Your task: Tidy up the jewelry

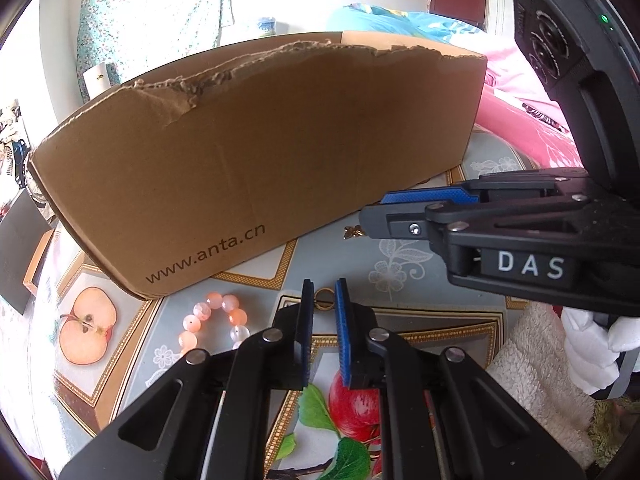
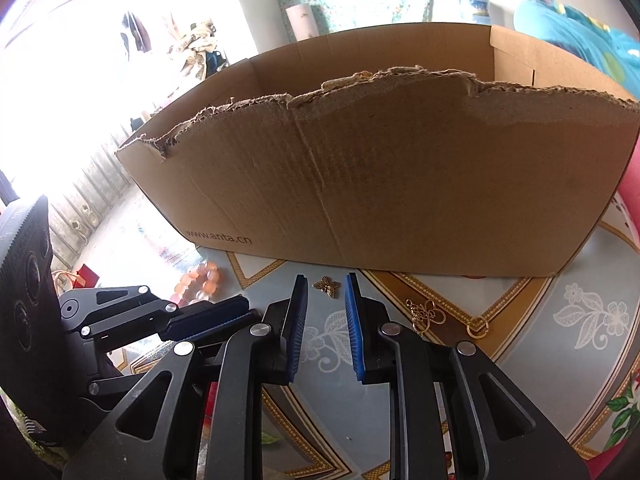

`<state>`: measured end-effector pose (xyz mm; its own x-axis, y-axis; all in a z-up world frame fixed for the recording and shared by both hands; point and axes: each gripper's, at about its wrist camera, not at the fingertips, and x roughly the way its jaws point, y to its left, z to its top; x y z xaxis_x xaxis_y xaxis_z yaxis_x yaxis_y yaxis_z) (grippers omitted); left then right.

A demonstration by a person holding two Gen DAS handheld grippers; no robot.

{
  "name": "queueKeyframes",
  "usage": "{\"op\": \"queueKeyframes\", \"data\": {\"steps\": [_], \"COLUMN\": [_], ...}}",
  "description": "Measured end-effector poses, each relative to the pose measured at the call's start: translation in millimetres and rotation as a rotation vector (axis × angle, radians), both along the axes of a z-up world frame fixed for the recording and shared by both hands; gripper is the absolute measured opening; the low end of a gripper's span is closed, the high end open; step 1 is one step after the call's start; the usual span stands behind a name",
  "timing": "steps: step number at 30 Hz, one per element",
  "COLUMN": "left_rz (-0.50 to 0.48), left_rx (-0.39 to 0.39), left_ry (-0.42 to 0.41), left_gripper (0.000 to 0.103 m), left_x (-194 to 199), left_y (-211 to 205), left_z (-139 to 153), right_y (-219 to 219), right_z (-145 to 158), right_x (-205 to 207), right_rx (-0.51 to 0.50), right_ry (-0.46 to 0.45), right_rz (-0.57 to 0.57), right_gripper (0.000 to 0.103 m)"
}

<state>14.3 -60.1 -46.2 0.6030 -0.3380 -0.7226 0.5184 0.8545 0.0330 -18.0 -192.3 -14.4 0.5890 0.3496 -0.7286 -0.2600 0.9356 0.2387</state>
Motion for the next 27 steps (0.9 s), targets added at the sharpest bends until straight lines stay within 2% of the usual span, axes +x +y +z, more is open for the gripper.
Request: {"op": "queueKeyframes", "data": {"steps": [15,18,21,27], "left_rz": [-0.001,-0.001,-0.002,-0.001], "left_rx": [-0.02,-0.018,-0.015,-0.014], "left_ry": [0.009,0.008,0.006,0.006], "left_gripper": [0.01,0.01,0.01,0.01], "left_x": [1,2,2,2], "left_y": [3,6,7,6], "left_z": [0,1,1,1], "right_y": [45,49,53,41], "right_z": [-9,-9,-9,-4], "right_x": [5,3,1,1], "right_rx": [-0.235,-0.243,-0.258,-0.224], "right_ry": [-0.072,-0.073,-0.08,-0.066], "right_rz": [0.032,0.034,0.038,0.034], "right_gripper": [0.019,0.011,0.011,0.011]}}
